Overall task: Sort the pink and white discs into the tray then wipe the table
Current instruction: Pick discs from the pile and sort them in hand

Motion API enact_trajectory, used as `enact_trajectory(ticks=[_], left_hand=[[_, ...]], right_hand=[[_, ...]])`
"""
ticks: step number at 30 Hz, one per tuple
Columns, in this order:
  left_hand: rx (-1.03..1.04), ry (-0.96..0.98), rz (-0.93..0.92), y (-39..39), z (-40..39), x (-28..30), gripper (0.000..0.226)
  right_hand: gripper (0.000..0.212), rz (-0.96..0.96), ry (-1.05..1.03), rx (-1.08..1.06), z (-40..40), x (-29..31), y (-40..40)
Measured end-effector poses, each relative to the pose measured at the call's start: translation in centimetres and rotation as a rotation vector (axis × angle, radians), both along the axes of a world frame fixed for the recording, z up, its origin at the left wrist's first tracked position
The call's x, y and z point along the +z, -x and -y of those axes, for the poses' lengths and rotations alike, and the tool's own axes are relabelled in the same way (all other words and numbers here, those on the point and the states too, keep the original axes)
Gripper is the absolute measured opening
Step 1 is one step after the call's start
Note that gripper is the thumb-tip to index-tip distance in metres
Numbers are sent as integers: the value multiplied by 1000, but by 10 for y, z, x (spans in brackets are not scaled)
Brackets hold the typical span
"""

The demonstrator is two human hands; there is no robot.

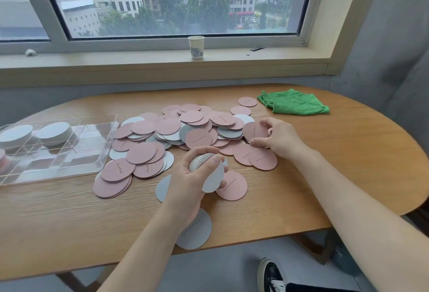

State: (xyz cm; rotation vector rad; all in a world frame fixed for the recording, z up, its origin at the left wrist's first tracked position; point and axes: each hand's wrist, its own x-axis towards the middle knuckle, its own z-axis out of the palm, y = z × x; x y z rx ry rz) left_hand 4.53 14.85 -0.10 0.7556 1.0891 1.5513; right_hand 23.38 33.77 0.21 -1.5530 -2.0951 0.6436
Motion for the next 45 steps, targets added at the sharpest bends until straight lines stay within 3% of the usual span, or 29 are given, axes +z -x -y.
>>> enact_trajectory(ticks=[9,19,24,32,39,45], left_hand=[[-4,-4,21,0,1,0,18],[-7,-10,26,1,0,-2,21],[-7,-10,18,2,2,-2,26],[-8,-5,-3,2,10,-2,26],[-12,-26,-14,-5,22,4,34],[-37,-68,-30,-7,26,7,36]], right_hand=[[83,-6,5,-1,0,-3,-2],[80,-81,-135,23,11,-8,-4],[54,-333,-46,-26,21,-9,-17],[26,-642,-73,-164,44,-8,-46],[20,-925,37,-30,110,6,-21],[21,-1079,-3,103,156,4,36]])
